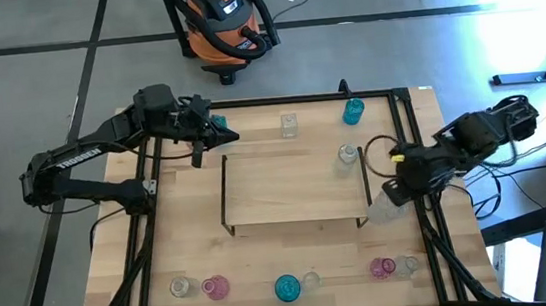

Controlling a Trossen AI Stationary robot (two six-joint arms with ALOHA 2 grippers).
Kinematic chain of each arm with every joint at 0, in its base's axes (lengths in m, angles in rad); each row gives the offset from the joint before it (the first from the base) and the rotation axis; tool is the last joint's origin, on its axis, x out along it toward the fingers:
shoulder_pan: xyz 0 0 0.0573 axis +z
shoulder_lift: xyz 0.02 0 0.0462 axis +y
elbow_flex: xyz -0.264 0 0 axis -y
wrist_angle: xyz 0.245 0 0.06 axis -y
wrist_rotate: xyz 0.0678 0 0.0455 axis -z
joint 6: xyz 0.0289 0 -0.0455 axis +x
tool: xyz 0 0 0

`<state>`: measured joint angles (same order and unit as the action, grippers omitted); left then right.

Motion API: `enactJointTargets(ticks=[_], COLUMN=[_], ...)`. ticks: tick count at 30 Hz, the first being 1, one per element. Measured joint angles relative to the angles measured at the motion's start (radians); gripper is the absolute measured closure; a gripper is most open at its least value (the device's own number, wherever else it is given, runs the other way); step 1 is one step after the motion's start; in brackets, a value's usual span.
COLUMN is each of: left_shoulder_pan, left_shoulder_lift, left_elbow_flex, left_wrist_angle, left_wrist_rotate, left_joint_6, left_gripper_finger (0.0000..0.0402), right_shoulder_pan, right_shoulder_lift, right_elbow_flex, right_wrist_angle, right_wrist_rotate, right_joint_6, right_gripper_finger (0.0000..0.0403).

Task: Sort vases onto shelf
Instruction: Put the transparent vase on the shelf aligned with the other transparent vase

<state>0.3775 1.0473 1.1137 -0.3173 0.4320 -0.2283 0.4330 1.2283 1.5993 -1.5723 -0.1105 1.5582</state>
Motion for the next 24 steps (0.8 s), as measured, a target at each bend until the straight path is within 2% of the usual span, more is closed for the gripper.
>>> enactJointTargets(ticks=[7,13,20,24], left_shoulder_pan=[0.0,0.0,-0.001,-0.001], left_shoulder_lift=[0.0,0.0,0.0,0.0], left_elbow_flex=[0.0,0.0,0.0,0.0], left_wrist_angle=[0.028,0.028,0.026,0.026], left_wrist_rotate=[-0.004,-0.004,0.006,0.007], left_joint_6=[0.001,-0.012,-0.031,-0.031], left_gripper_finger=[0.0401,0.0401,0.0401,0.0401], right_shoulder_pan=[-0.112,-0.183,-0.184,-0.184], right_shoulder_lift=[0.194,0.332,0.376,0.375], right_elbow_flex=[0.128,0.226,0.213,0.203], right_wrist_angle=[0.003,0.004,-0.001,0.002], right_wrist_rotate=[0.011,0.019,-0.004,0.021], right_joint_6=[-0.2,-0.299,-0.348,-0.337], right_gripper_finger=[0.039,0.039,0.039,0.039])
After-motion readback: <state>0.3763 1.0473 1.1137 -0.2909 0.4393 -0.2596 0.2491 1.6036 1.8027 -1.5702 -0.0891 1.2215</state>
